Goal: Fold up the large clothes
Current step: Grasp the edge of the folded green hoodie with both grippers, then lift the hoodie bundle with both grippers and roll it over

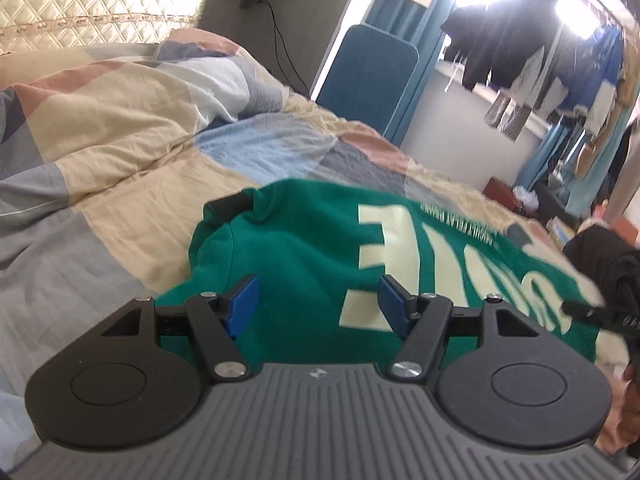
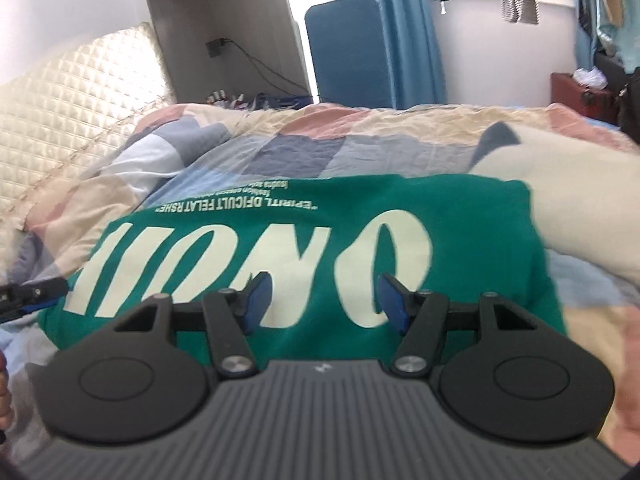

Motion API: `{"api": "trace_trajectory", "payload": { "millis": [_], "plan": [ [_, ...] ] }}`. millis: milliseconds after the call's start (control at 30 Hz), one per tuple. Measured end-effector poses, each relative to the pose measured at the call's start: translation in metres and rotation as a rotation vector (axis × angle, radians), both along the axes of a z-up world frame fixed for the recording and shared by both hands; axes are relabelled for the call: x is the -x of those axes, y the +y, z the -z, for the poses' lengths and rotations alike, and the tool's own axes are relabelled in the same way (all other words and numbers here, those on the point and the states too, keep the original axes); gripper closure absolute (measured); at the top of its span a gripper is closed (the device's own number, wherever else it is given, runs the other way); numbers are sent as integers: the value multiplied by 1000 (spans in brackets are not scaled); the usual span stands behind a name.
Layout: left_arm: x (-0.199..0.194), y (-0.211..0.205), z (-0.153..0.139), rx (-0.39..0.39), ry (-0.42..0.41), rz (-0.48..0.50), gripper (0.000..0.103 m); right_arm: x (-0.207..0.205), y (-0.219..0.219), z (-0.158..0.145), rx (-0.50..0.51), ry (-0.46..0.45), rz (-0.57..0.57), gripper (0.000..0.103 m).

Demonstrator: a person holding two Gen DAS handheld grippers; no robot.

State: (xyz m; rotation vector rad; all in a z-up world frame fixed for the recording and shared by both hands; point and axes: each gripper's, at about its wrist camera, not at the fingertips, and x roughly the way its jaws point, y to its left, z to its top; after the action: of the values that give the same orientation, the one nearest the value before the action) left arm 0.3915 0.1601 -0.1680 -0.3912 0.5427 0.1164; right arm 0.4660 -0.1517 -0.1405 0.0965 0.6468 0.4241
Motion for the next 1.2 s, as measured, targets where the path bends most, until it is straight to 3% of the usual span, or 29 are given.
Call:
{"api": "trace_trajectory", "payload": {
  "millis": [133,333,600,800,933,1100,1200],
  "plan": [
    [-3,-5,9,-45,17,-1,31,0,-7,6,37,-28,41,40],
    [-14,-7,26,-77,58,11,30,-15,-4,42,87,1,9,37],
    [-1,0,16,5,27,-36,30,-9,-1,37,56,28,44,36],
    [40,7,4,189,6,-102,27,23,-7,18,-106,78,77,34],
    [64,9,12,296,28,-123,19,45,-19,19,-281,184,123,32],
    [72,25,46,598,47,-224,14,59,-27,28,-368,277,177,30],
    [62,34,70,745,66,-232,12,61,-30,36,-403,322,215,30]
  ]
}}
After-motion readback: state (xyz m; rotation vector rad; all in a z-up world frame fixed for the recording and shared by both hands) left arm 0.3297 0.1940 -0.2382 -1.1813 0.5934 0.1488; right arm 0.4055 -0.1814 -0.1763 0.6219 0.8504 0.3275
